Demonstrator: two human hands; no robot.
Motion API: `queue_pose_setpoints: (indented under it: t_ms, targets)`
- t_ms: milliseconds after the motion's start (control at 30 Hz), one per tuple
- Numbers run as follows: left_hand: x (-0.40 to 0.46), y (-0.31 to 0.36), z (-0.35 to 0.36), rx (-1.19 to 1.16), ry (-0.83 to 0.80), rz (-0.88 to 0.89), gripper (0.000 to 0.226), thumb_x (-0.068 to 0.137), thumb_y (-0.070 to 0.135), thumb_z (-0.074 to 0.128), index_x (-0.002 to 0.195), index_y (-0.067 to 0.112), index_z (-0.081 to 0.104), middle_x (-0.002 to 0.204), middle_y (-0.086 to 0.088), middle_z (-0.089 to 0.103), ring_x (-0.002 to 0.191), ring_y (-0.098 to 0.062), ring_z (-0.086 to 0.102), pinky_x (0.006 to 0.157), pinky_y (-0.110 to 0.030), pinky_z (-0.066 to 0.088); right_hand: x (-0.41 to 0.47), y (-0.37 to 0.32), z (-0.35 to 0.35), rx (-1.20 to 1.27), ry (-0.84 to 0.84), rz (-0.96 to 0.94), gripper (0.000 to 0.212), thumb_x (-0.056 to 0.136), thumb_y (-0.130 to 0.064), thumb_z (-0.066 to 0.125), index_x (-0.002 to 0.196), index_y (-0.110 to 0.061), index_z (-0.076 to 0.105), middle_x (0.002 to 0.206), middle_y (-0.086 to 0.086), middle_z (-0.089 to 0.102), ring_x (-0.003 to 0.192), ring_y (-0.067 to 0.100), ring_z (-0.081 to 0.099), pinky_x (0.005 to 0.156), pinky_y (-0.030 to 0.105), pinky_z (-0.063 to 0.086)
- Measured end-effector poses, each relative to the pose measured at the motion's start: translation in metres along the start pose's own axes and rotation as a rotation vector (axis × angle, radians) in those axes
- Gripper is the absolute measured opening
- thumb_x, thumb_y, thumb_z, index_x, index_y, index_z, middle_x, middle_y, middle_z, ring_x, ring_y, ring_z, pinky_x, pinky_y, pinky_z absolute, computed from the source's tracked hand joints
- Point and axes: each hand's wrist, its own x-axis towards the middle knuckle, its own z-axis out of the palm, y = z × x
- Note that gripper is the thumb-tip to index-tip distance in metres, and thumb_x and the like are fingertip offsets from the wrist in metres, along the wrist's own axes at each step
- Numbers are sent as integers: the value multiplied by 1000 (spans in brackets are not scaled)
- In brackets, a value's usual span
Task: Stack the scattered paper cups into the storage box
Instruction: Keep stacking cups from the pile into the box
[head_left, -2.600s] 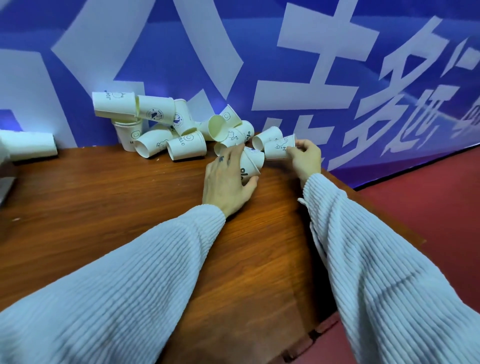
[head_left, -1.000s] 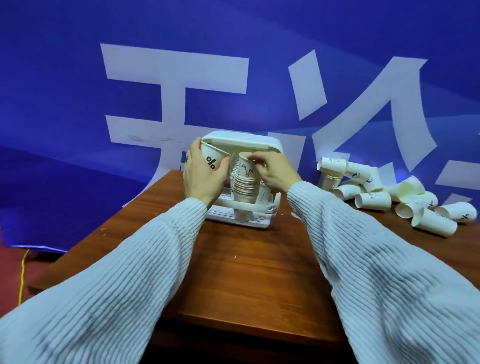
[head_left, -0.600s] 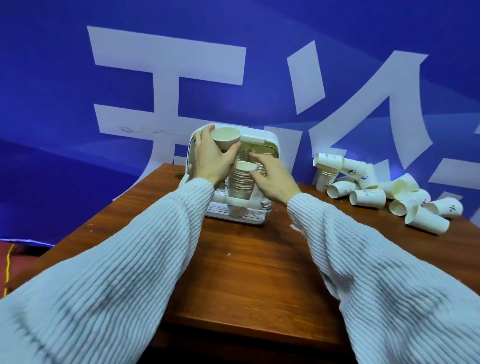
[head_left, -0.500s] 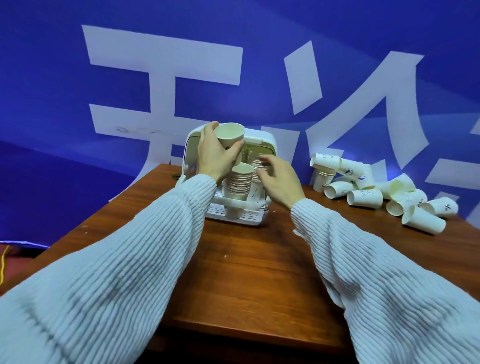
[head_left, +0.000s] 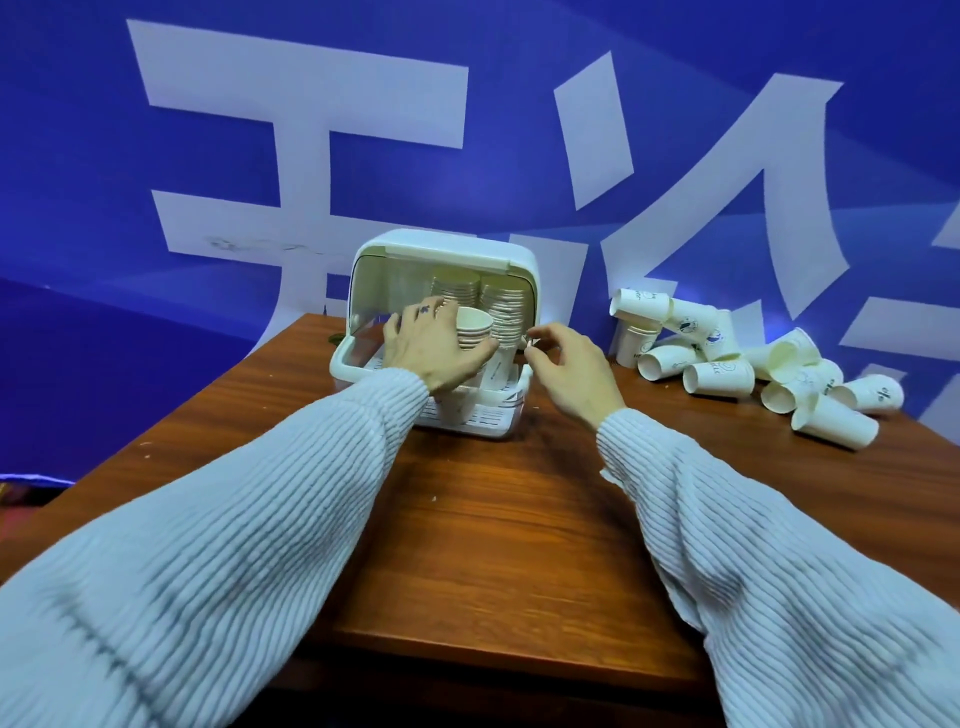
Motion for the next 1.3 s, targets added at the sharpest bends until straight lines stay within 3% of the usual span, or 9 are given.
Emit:
queue_pose_setpoints:
  t_ms: [100,233,300,467,600,833,1000,1200,1300]
  targets:
    - [-3,7,-2,-26,136,69,78,86,71,43,144,20,49,158,-9,39,153,-29,22,125,-54,12,-4,3,0,8,-14,10,30,100,-32,59,128,-23,67,119,-6,72,111,15,62,98,39,52]
    - [-17,45,8,-65,411,452,44,90,38,60,124,10,63,131,-12,61,144,-33,39,125,-50,21,-14,17,-11,1,-14,30,28,98,-29,59,124,-24,70,119,-7,73,111,15,64,99,38,52]
    - [-23,70,25,-155,350,546,38,89,29,60,120,8,65,123,-13,64,136,-35,49,120,-52,31,-19,30,-19,9,-13,71,28,97,-27,59,123,-24,69,119,-6,73,112,15,65,101,38,51]
    - [-45,122,67,-334,98,437,37,92,31,50,121,13,64,123,-7,62,118,-26,56,102,-47,48,-33,76,-40,-25,-49,163,29,95,-23,59,124,-28,67,120,-7,71,111,14,65,102,44,53]
    - [-45,148,87,-368,39,413,33,95,29,55,125,19,62,125,0,60,120,-20,53,102,-37,46,-48,102,-55,-11,-27,233,29,96,-22,60,122,-29,68,118,-11,71,111,10,65,101,38,52]
    - [-38,218,124,-427,-41,415,36,95,31,57,129,20,61,130,1,60,124,-19,51,105,-37,43,-77,148,-99,-65,19,329,31,96,-23,58,125,-25,68,123,-7,71,112,11,64,100,35,51]
    - [-46,272,146,-453,-83,484,38,96,33,56,131,19,61,133,0,60,132,-21,47,111,-38,34,-89,203,-145,-59,209,498,31,96,-21,61,126,-22,66,125,-2,69,117,17,63,98,31,46]
    - [-54,300,178,-489,-137,497,37,98,33,55,132,21,60,137,2,58,137,-18,42,115,-36,29,-77,273,-186,-294,195,619,61,93,-23,62,151,-25,45,149,5,54,135,31,50,106,44,46]
    - [-53,300,191,-480,-181,479,39,99,35,54,135,23,58,140,4,55,141,-16,37,118,-35,24,-63,302,-195,-479,194,546,68,86,-11,65,148,-24,40,151,2,47,131,33,50,104,49,49]
